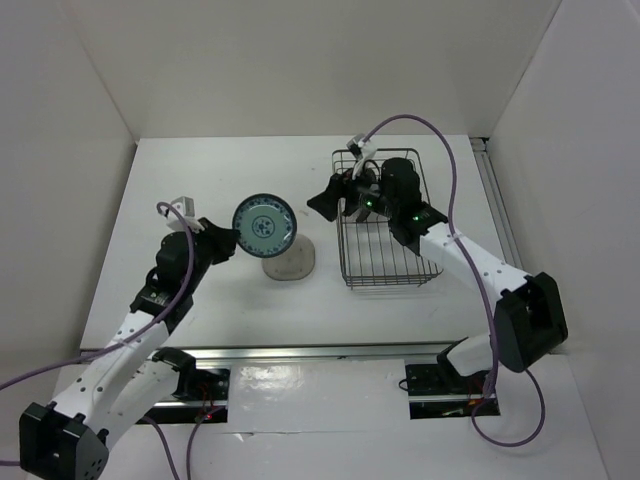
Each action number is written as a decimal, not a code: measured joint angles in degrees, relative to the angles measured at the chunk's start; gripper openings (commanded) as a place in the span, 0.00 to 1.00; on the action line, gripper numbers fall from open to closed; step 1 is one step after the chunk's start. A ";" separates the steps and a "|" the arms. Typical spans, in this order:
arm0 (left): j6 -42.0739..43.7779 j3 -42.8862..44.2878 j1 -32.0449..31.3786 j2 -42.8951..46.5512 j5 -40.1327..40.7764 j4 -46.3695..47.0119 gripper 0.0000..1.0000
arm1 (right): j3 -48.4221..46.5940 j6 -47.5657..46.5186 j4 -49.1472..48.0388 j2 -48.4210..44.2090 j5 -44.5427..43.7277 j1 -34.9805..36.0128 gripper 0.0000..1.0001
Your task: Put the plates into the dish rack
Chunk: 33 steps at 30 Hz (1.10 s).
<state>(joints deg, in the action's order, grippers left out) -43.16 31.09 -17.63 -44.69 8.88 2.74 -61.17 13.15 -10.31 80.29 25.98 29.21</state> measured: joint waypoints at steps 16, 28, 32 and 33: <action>2.69 -3.39 -1.05 3.21 -14.62 15.41 0.00 | -1.84 -1.25 -0.96 7.52 9.99 3.56 0.11; 2.56 1.05 -0.72 -5.81 -9.31 10.47 0.55 | -4.50 -0.66 5.92 6.84 -1.90 5.44 0.00; 0.52 1.49 -0.98 -5.29 -6.54 6.75 0.92 | -6.69 -1.31 12.15 2.47 -21.20 5.27 0.00; 0.42 1.49 -1.01 -4.98 -6.01 6.19 0.92 | -7.02 -1.33 13.46 0.74 -26.38 4.76 0.00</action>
<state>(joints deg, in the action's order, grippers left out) -42.74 32.58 -18.63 -49.67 2.87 8.93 -68.18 11.81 3.16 81.03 -0.40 33.98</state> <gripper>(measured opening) 0.907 0.144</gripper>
